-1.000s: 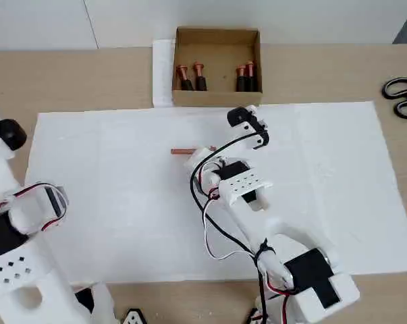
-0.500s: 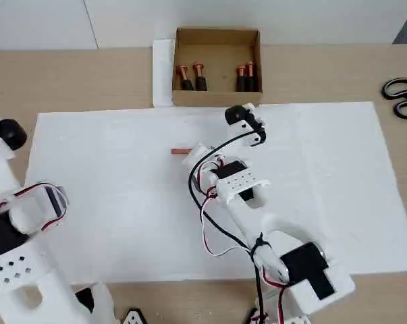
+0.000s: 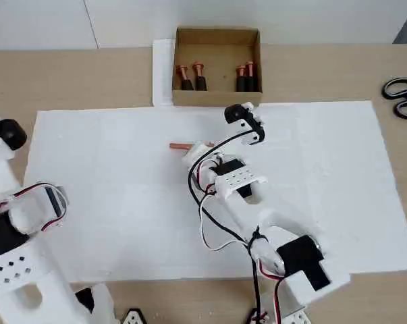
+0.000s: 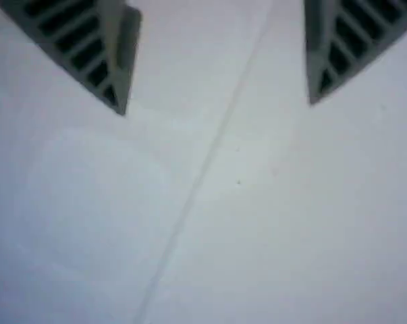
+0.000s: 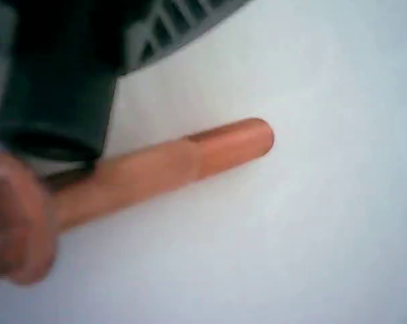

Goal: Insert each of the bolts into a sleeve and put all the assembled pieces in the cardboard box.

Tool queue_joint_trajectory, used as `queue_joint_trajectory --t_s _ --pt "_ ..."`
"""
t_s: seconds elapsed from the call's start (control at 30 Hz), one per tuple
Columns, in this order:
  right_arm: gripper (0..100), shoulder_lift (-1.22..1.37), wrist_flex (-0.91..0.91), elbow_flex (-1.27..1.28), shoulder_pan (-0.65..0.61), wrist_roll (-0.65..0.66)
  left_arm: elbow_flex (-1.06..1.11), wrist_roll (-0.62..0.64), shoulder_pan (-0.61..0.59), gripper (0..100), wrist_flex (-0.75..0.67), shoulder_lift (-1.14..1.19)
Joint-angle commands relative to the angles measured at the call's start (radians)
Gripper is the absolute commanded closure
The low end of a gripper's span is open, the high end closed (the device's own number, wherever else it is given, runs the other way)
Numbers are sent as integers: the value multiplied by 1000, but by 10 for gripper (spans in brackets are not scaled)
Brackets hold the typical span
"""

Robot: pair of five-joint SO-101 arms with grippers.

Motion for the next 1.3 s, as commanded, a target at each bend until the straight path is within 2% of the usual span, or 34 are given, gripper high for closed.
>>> queue_joint_trajectory --t_s 0.0,0.17,0.5,0.67,0.77,0.87,0.97,1.1,1.27 --pt "981 -2 -13 -29 -1 9 1 -3 -2 833 -12 -15" --pt "983 -35 48 -31 -4 9 1 -3 -2 833 -12 -15" --pt "995 -348 251 -31 -4 12 1 -3 -2 833 -12 -15" --pt "995 -446 334 -31 -1 71 1 -3 -2 833 -12 -15" --pt "995 -504 389 -31 13 158 1 -3 -2 833 -12 -15" --pt "995 -575 410 -31 84 250 -1 -28 -2 833 -12 -14" --pt "995 -647 412 -26 168 287 -1 -61 -2 833 -12 -6" --pt "995 -730 444 -25 209 362 -1 -64 -2 833 -12 -6" --pt "993 -774 578 -25 208 617 -2 -100 41 833 -12 -5"
